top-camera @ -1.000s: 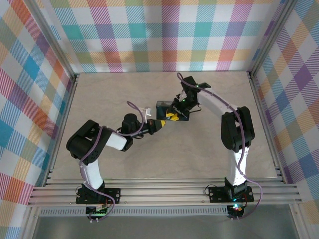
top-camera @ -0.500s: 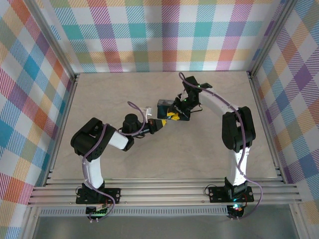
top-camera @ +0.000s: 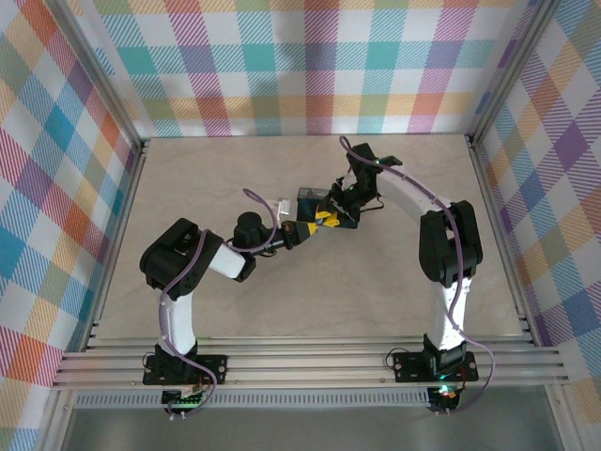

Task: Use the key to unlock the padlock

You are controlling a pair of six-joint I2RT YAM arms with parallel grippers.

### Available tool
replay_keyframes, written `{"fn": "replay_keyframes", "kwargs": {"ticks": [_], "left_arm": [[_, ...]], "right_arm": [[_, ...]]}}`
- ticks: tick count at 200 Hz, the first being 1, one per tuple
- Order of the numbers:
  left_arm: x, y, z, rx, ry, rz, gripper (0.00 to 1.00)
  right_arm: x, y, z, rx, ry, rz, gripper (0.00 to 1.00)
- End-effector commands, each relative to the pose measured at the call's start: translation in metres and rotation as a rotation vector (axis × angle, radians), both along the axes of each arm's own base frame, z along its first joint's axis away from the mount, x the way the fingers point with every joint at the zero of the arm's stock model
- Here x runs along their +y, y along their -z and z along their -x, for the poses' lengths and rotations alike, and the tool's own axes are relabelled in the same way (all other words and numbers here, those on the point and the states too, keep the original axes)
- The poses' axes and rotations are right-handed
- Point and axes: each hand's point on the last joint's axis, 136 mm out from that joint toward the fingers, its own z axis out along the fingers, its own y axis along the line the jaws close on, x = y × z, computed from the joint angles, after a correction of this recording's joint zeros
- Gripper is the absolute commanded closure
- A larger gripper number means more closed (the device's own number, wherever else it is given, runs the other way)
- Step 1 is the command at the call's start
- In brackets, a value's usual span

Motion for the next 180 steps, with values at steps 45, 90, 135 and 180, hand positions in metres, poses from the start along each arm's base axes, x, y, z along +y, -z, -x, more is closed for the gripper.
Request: {"fn": "replay_keyframes", "kwargs": {"ticks": [45,90,135,180], "left_arm": [[-0.019,-0.015,0.004,-0.092,0.043,-0.07,1.0],[-0.029,0.009,0.023,-0.144,0.06,-0.26,1.0],[-0.014,0.033,0.029,-0.166,-0.002,-0.362,1.0],[-0.013,0.047,0.038,-0.19,0.001,-0.386,1.0]], "right_arm": [[0.01,-0.021,0.023,0.032,-0.059,-0.066,1.0],[0.011,-0.003,0.029,0.073,-0.051,-0.049,0.99],[0.015,0.014,0.038,0.111,-0.038,-0.037,0.92],[0.016,0.03,0.044,0.131,-0.007,-0.036,0.82]]}}
